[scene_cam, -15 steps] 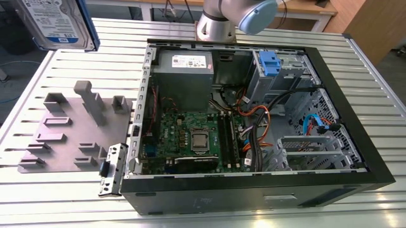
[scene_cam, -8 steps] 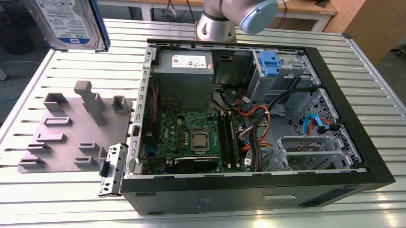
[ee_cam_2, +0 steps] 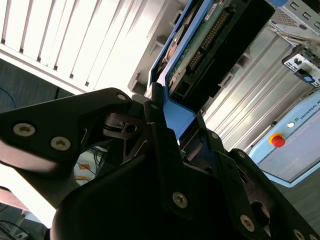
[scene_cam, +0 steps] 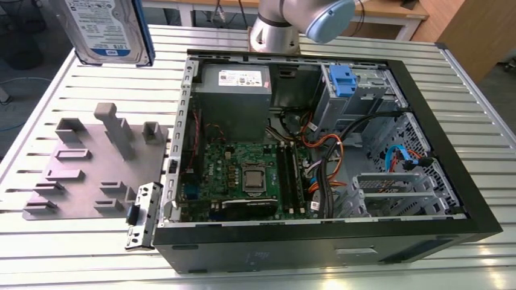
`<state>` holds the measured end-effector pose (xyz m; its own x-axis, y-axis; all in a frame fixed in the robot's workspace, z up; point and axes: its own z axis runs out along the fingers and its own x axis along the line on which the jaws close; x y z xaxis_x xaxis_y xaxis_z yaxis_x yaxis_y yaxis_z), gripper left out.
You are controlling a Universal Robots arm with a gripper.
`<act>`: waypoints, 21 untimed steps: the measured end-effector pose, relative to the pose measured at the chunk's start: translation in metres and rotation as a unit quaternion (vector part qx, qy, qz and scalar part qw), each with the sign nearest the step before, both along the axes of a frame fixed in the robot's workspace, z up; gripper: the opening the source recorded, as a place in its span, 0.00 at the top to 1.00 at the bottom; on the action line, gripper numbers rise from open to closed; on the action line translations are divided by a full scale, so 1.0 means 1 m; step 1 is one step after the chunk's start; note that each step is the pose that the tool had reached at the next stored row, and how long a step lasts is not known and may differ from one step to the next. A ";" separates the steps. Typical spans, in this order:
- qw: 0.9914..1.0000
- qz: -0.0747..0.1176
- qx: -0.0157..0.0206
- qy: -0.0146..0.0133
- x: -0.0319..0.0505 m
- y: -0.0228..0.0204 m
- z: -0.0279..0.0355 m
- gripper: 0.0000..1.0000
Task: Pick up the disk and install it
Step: 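Pick up the disk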
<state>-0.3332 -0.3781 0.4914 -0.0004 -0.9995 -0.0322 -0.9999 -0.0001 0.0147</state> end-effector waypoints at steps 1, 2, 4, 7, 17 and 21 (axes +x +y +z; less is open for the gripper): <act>1.000 0.000 0.000 0.000 0.0032 0.0000 0.0000 0.64; 1.000 0.000 0.000 0.000 0.0064 0.0000 0.0001 0.64; 1.000 0.000 0.000 0.000 0.0128 0.0000 0.0000 0.64; 1.000 0.000 0.000 0.000 0.0225 0.0000 0.0000 0.64; 1.000 0.000 0.000 0.000 0.0563 0.0000 0.0000 0.64; 1.000 0.000 0.000 0.000 0.0711 0.0000 0.0000 0.64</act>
